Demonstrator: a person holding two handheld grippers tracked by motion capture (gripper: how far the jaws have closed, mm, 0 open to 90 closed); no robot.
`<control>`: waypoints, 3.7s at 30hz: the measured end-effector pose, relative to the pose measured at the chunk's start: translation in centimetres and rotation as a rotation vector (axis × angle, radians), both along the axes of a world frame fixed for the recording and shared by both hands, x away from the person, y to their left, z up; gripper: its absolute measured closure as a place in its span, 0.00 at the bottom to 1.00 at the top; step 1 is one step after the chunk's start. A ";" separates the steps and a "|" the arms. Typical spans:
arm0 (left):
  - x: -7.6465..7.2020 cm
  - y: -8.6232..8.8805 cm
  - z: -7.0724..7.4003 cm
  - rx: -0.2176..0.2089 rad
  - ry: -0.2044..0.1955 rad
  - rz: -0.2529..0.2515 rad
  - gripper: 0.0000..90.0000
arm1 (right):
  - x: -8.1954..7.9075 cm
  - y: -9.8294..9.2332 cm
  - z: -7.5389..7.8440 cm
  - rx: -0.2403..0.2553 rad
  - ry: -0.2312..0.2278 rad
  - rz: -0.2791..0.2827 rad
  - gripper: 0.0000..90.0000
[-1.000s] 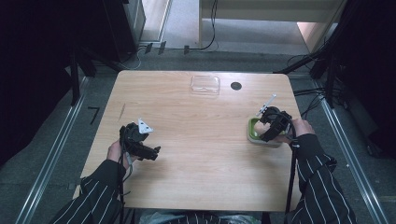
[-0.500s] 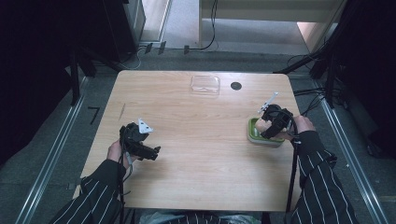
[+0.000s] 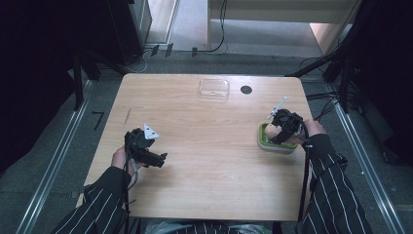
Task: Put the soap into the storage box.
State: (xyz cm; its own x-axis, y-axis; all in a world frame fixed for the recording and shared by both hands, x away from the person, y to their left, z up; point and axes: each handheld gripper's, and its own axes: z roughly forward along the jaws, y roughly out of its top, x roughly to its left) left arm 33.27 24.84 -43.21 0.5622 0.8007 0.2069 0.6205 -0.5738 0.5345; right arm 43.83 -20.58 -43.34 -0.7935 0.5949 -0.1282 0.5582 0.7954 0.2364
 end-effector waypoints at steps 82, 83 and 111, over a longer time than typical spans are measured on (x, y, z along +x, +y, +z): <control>-0.2 -0.2 0.2 0.000 -0.014 -0.006 0.00 | -5.6 6.7 2.6 0.065 -0.030 -0.055 0.11; -0.2 -0.2 0.2 0.000 -0.014 -0.006 0.00 | -5.6 6.7 2.6 0.065 -0.030 -0.055 0.11; -0.3 -0.2 0.4 0.003 -0.018 -0.010 0.00 | -11.2 5.3 0.3 0.061 -0.041 -0.102 0.04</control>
State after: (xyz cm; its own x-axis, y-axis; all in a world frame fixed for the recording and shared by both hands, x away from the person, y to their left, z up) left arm 33.02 24.62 -42.83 0.5665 0.7944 0.2192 0.6050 -0.5815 0.5439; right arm 32.66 -15.29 -43.07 -0.7231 0.6802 -0.1202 0.6244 0.7181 0.3074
